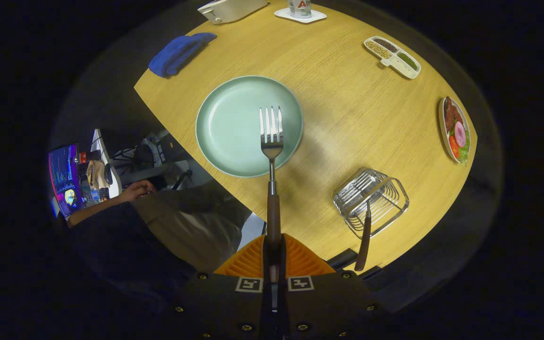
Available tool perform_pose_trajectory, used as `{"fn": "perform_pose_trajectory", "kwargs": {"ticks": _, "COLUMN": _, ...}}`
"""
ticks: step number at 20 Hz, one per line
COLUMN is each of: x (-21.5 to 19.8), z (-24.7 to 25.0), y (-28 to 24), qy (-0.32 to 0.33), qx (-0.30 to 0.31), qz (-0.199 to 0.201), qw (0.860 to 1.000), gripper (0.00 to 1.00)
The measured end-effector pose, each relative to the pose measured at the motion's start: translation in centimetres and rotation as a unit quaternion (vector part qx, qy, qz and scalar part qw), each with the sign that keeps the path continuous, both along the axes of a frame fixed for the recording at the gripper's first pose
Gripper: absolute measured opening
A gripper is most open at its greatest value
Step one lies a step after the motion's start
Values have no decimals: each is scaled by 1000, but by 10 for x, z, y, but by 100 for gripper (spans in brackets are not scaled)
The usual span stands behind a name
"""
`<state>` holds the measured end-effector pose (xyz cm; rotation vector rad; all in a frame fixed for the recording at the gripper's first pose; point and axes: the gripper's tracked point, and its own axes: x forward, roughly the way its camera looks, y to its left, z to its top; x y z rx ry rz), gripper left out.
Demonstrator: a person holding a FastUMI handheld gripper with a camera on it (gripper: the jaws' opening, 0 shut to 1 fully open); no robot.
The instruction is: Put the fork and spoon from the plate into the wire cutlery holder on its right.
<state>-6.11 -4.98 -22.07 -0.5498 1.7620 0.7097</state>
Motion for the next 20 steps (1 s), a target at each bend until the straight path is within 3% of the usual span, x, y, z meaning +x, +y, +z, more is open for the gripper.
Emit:
{"fn": "perform_pose_trajectory", "kwargs": {"ticks": 5, "x": 6, "z": 24, "y": -47, "qy": -15, "qx": -26, "qz": -12, "qw": 999, "gripper": 5}}
{"fn": "perform_pose_trajectory", "kwargs": {"ticks": 11, "x": -6, "z": 44, "y": -105, "qy": 25, "qx": -66, "qz": -45, "qw": 996, "gripper": 5}}
{"fn": "perform_pose_trajectory", "kwargs": {"ticks": 16, "x": 6, "z": 48, "y": -141, "qy": 39, "qx": -116, "qz": -33, "qw": 992, "gripper": 5}}
{"fn": "perform_pose_trajectory", "kwargs": {"ticks": 20, "x": 16, "z": 42, "y": -155, "qy": 49, "qx": -145, "qz": 1, "qw": 988, "gripper": 5}}
